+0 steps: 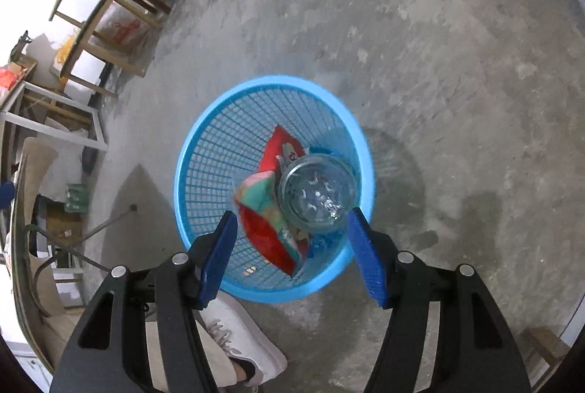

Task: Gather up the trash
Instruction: 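Carry the snack bag and green bottle over the blue basket and open both grippers, then move both grippers back to the table, the left gripper toward the pink plastic bag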

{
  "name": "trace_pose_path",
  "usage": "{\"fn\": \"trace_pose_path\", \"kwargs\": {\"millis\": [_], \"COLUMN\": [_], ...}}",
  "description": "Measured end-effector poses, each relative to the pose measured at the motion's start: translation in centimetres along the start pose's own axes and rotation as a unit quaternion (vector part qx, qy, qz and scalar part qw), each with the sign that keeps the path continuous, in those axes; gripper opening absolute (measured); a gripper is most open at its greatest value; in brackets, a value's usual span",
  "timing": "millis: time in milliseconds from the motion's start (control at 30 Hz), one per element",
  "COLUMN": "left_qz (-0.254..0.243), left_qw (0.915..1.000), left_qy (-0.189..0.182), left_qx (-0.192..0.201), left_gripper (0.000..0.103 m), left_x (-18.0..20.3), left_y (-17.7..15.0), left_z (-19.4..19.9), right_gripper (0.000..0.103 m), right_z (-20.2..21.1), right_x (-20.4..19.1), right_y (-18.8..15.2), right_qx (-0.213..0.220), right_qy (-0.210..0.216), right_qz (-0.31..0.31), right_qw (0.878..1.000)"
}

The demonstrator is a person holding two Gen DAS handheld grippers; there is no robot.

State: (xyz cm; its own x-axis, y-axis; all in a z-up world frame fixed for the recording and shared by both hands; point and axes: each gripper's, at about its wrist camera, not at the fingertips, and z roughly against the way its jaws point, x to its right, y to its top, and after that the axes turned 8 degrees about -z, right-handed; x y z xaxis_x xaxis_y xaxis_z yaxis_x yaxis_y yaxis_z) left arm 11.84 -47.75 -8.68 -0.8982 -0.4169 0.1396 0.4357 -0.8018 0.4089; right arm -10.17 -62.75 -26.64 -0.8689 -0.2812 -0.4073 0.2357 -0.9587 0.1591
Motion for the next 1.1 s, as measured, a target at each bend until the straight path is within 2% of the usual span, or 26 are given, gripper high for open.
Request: {"fn": "trace_pose_path", "kwargs": {"millis": [167,367,500,567,600,667,733,867,1000,1100], "left_qz": [-0.007,0.016,0.054,0.088,0.104,0.140,0.161,0.201,0.219,0.240], "left_qw": [0.9984,0.9945,0.9891,0.9849,0.9829,0.9791,0.9752,0.9595,0.9439,0.9333], "left_qy": [0.010,0.016,0.040,0.053,0.060,0.079,0.095,0.129,0.177,0.208], "left_qx": [0.055,0.102,0.131,0.140,0.140,0.125,0.118,0.149,0.173,0.167], "left_gripper": [0.064,0.072,0.077,0.078,0.078,0.078,0.078,0.082,0.083,0.083], "left_x": [-1.2,-4.3,-7.4,-9.3,-10.2,-11.9,-13.2,-15.4,-17.1,-19.2], "left_y": [-2.1,-7.9,-12.9,-15.8,-17.3,-20.4,-22.8,-27.2,-31.0,-33.2], "left_z": [6.5,13.6,17.6,18.9,19.4,20.3,21.0,23.5,25.9,27.1], "right_gripper": [0.042,0.041,0.041,0.042,0.043,0.058,0.064,0.076,0.088,0.095], "right_z": [2.1,4.8,6.9,8.0,8.9,10.9,12.6,15.4,18.0,19.6], "right_x": [0.0,-1.2,-3.2,-4.5,-5.4,-7.5,-9.3,-14.6,-21.5,-27.0], "right_y": [-1.5,-3.4,-4.7,-5.6,-6.1,-7.3,-8.4,-11.2,-15.0,-19.2], "right_qx": [0.025,0.043,0.053,0.056,0.060,0.082,0.098,0.115,0.141,0.162], "right_qy": [-0.013,0.003,0.012,0.017,0.018,0.019,0.024,0.028,0.033,0.046], "right_qz": [0.007,0.019,0.045,0.064,0.079,0.112,0.139,0.209,0.298,0.370], "right_qw": [1.000,0.999,0.998,0.996,0.995,0.990,0.985,0.971,0.943,0.913]}}
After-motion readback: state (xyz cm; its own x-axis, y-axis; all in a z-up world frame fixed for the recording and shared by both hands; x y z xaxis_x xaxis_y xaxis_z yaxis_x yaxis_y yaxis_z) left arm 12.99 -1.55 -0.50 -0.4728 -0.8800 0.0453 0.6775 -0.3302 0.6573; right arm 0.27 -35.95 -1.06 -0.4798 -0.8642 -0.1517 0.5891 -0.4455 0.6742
